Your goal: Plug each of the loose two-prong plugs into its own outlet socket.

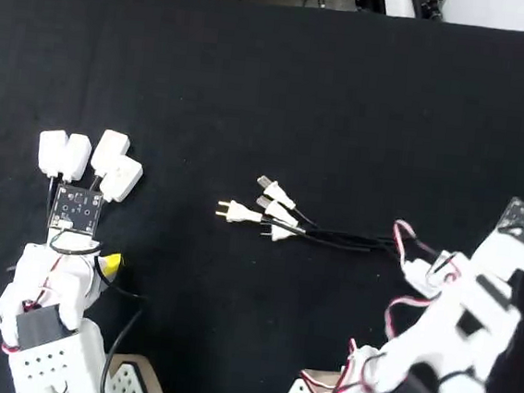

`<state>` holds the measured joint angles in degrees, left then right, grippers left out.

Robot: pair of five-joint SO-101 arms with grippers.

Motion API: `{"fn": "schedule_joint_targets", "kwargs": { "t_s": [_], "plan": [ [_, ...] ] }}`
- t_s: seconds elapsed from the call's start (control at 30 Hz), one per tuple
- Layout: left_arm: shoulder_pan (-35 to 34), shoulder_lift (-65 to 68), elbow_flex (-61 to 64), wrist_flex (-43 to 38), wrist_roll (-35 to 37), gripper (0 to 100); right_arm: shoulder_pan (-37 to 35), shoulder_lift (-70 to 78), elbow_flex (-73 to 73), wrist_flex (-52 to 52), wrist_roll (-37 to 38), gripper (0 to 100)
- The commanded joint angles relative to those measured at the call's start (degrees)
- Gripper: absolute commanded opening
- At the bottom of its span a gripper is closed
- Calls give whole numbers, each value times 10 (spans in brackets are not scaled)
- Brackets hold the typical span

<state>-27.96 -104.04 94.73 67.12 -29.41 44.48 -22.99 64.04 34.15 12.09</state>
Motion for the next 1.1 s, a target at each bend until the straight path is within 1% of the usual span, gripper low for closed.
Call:
{"fn": "schedule_joint_targets", "kwargs": {
  "t_s": [0.0, 0.17, 0.27, 0.57, 0.7, 0.8, 0.9, 1.07],
  "plan": [
    [7, -4, -5, 19, -4, 332, -13, 112, -46, 33, 55, 11],
    [7, -4, -5, 19, -4, 332, 19, 167, -48, -42, 91, 11],
    [7, -4, -5, 19, -4, 332, 25, 175, -29, -46, 115, 11],
    [7, -4, -5, 18, -4, 332, 25, 109, -7, -46, 117, 11],
    [7, -4, -5, 18, -4, 332, 25, 63, -9, -45, 111, 11],
    [7, -4, -5, 18, -4, 332, 24, 36, -15, -45, 92, 11],
    [7, -4, -5, 18, -4, 332, 24, 22, -42, -25, 78, 11],
    [7, -4, -5, 18, -4, 332, 24, 35, -148, 52, 60, 11]
  ]
}}
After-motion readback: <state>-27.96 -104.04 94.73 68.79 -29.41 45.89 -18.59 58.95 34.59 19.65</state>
